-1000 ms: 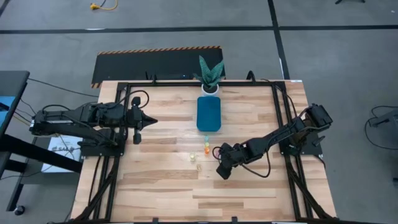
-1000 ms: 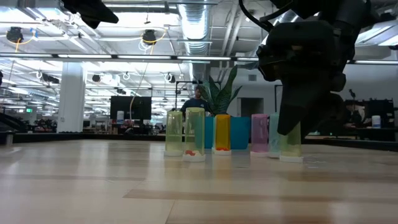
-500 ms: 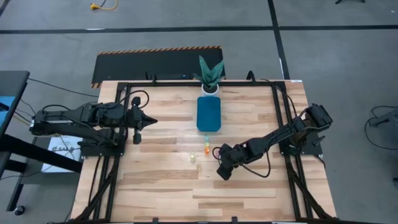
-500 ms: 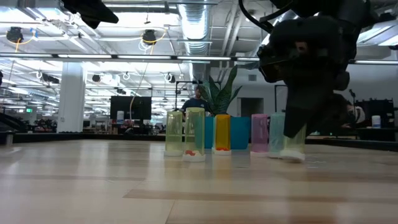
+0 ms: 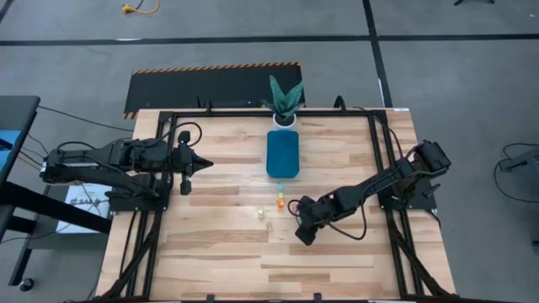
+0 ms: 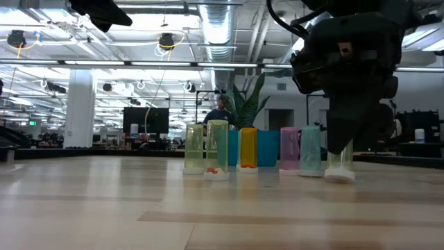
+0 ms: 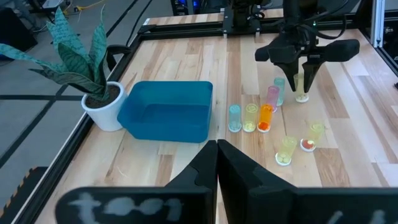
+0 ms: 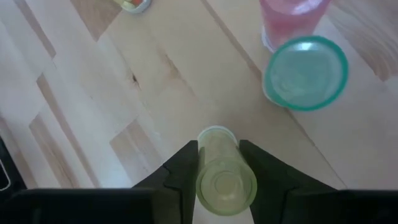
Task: Pick and place pill bottles into a basket
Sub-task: Put the yellow pill bottle into the blue bin
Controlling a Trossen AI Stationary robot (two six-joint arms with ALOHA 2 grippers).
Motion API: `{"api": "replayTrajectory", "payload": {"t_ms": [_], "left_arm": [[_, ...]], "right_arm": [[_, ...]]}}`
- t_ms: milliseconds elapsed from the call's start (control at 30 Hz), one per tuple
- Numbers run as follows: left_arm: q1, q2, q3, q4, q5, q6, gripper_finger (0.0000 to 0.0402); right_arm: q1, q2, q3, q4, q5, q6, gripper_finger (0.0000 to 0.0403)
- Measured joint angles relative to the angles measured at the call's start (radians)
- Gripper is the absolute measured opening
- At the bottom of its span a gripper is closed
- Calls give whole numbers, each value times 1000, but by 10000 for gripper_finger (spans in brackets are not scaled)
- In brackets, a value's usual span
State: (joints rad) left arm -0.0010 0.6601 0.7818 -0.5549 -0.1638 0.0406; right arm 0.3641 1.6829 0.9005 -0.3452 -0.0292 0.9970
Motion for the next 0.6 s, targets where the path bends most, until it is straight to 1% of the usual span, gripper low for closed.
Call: {"api": "replayTrajectory", "payload": {"t_ms": [367,600], "left_arm": [[0,0,0,0,0,0,0],[0,0,0,0,0,0,0]], "right_arm": [[-3,-2,3,-104,-3,-1,103],[-34,-2,3,-191,-3,-4,103]]}}
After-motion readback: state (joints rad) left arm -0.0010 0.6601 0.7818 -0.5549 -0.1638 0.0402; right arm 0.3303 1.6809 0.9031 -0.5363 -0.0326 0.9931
